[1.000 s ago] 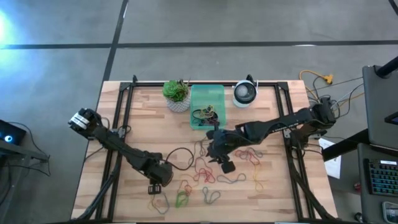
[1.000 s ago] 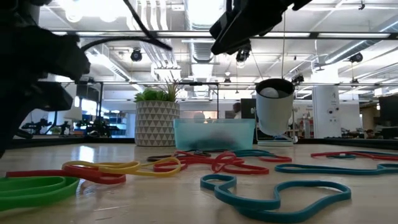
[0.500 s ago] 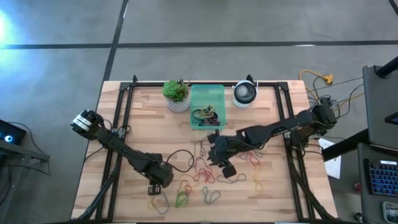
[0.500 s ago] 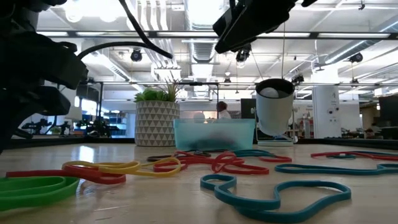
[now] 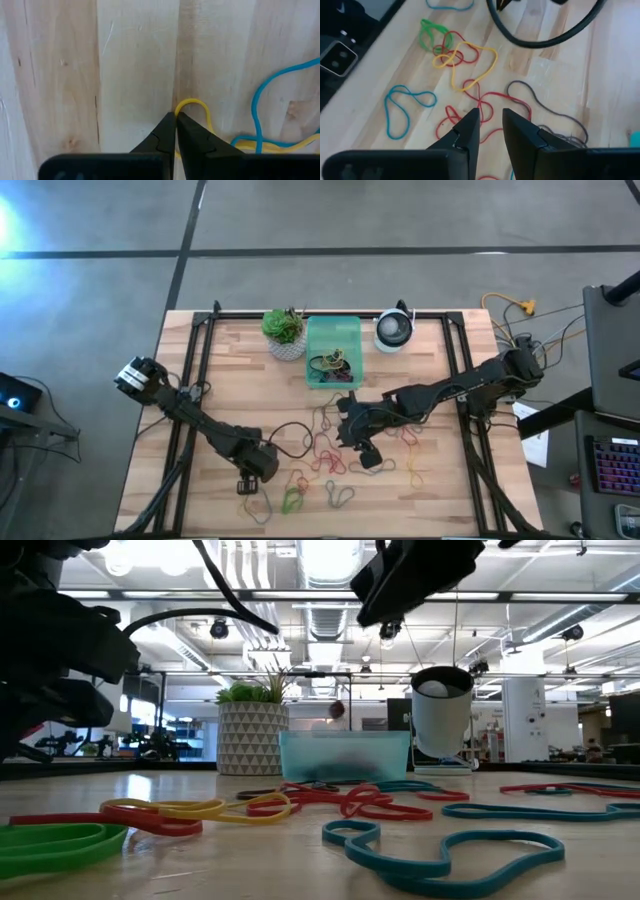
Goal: Pick and place rubber bands into bin
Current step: Put the yellow rubber band into the green bin
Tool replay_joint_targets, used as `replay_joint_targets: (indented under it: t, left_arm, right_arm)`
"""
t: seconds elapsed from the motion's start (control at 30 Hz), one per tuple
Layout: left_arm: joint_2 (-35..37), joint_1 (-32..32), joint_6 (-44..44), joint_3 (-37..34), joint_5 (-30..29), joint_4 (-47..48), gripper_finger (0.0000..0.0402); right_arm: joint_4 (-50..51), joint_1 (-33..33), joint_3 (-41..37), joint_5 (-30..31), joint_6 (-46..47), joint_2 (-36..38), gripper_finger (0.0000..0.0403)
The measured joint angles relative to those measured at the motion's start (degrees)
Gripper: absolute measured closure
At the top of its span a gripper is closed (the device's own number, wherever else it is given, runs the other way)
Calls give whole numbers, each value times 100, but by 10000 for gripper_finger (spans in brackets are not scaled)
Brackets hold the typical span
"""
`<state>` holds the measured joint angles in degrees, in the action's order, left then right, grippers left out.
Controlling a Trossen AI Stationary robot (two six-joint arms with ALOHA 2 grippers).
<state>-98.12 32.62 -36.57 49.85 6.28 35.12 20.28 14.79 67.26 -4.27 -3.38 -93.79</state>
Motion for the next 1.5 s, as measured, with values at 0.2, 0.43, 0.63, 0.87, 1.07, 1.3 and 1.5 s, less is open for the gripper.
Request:
replay_joint_targets:
  t: [0.2, 0.43, 0.63, 0.87, 1.07, 1.3, 1.5]
  left_arm:
    - [499, 14, 262, 172, -807, 153, 401]
    - [850, 12, 583, 444, -1800, 250, 401]
    - [885, 2, 1056, 721, -2565, 225, 401]
    - [887, 2, 1596, 1052, -3608, 183, 401]
    - [891, -29, 2061, 1283, -4483, 117, 401]
    - [891, -316, 2735, 1444, -4945, -151, 401]
    - [891, -812, 3542, 1436, -5033, -794, 401]
  right_arm:
    - [14, 171, -9, 376, 85, 268, 328]
    - [99, 534, -31, 1261, 58, 462, 329]
    - [443, 779, -36, 2377, 183, 672, 335]
    - [820, 984, -128, 3564, 541, 850, 335]
    - [1244, 1008, -203, 4324, 1029, 908, 335]
    - [1792, 1010, -289, 4777, 1633, 908, 339]
    - [2182, 1008, -443, 5020, 2024, 908, 344]
